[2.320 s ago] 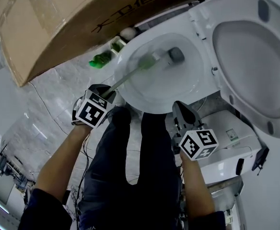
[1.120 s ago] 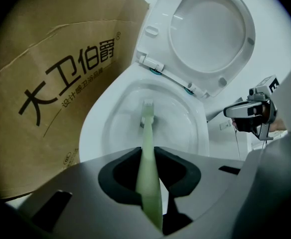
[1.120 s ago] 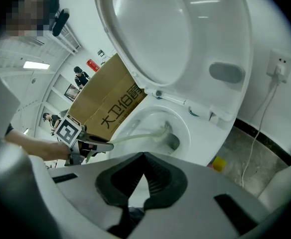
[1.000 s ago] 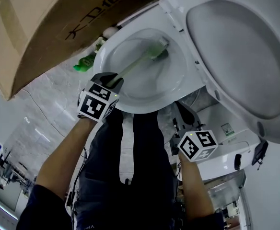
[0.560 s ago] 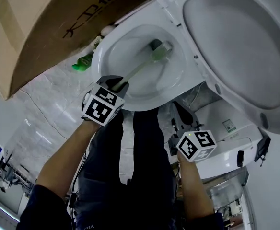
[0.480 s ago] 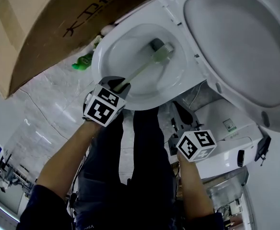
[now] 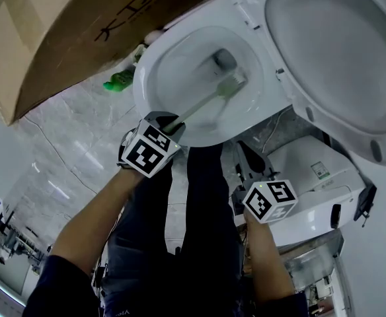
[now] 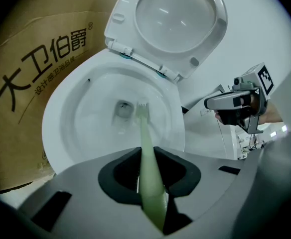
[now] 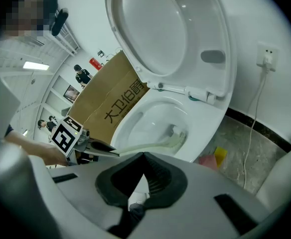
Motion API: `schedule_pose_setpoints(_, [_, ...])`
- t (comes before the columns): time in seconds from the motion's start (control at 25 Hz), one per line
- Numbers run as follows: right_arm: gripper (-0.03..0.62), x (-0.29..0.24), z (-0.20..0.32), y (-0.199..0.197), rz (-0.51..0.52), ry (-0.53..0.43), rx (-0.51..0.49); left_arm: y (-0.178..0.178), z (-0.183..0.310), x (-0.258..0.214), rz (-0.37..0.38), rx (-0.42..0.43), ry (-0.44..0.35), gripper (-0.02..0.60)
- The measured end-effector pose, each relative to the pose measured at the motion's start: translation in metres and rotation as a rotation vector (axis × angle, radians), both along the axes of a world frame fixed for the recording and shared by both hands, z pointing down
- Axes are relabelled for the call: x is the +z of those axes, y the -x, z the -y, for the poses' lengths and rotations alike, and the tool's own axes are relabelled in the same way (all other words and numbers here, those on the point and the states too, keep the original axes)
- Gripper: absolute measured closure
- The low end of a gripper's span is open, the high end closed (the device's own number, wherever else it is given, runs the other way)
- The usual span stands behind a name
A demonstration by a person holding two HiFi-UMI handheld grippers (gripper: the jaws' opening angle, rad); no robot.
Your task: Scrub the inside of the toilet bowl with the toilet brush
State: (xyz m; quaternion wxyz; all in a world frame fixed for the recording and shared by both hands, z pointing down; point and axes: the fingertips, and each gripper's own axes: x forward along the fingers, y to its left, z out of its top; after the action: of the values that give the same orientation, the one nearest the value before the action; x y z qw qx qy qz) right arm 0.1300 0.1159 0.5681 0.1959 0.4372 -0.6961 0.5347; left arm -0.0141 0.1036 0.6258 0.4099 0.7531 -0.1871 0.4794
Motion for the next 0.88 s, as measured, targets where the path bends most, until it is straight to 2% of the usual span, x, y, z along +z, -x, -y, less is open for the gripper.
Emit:
schedule_pose_setpoints(0.44, [0.589,0.002,-0.016,0.022,0.014,0.001,-0.015,0.044,-0.015,0.006,0.066,0.029,0.019,0.488])
schedule_pose_setpoints(0.88, [0.589,0.004,-0.010,0.032,0.019,-0.001,-0.033,0.096,-0.003,0.004,0.155,0.044,-0.004,0.488])
